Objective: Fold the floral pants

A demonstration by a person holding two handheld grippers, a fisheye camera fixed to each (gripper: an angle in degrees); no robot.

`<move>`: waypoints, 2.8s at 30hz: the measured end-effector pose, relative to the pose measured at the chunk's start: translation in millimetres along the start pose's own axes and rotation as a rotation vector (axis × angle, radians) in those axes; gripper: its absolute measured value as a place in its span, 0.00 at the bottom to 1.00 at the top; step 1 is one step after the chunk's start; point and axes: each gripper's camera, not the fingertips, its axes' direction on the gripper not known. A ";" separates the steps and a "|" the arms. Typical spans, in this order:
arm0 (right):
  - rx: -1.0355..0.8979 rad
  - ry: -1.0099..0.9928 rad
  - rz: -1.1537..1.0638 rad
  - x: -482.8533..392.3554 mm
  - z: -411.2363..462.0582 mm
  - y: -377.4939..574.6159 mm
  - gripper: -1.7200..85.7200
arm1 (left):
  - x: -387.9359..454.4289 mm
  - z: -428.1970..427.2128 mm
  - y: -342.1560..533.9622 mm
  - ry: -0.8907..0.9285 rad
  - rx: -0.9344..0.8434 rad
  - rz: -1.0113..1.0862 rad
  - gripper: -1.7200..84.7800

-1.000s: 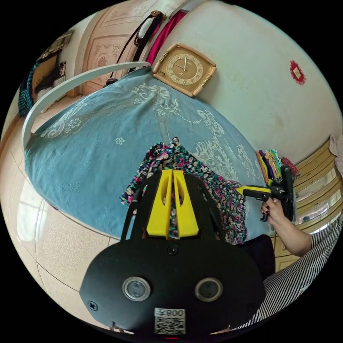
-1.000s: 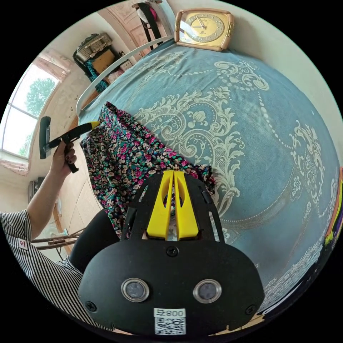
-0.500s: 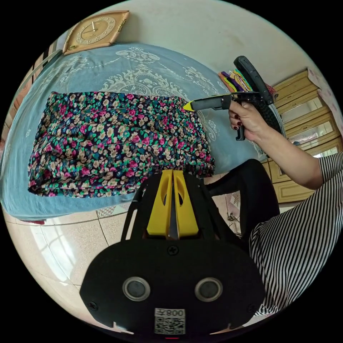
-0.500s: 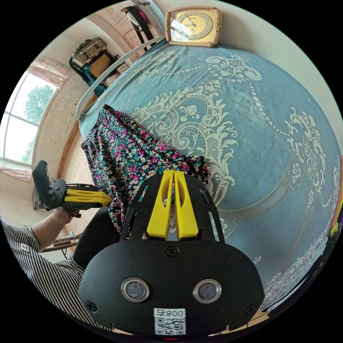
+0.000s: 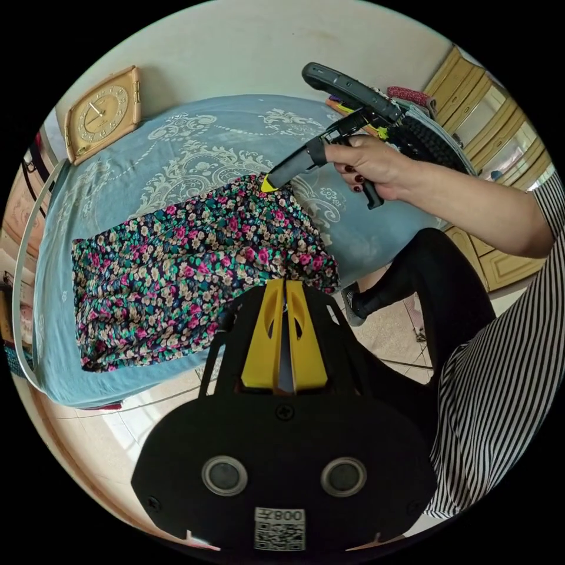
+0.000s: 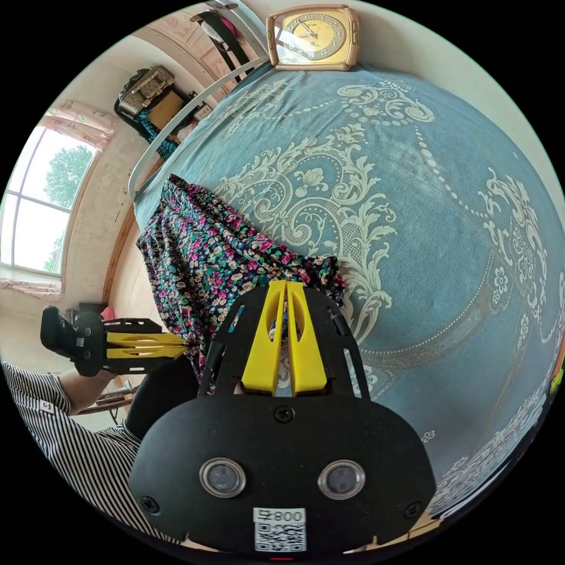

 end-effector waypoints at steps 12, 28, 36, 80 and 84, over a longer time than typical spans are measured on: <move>0.015 -0.057 0.027 33.5 1.4 4.5 0.02 | -37.0 -16.1 38.8 0.003 0.083 -0.328 0.08; 0.020 -0.070 0.028 50.2 6.5 6.0 0.02 | -72.9 -31.8 66.8 0.033 0.091 -0.449 0.03; 0.025 -0.103 0.049 54.9 7.5 6.5 0.02 | -98.5 -60.6 100.6 0.169 0.236 -0.543 0.02; 0.000 -0.034 -0.238 -109.8 78.8 -71.6 0.02 | -213.4 -104.4 68.8 -0.166 0.199 -0.676 0.02; -0.003 -0.042 -0.233 -116.3 81.3 -69.9 0.02 | -205.9 -121.5 57.1 -0.184 0.321 -0.659 0.02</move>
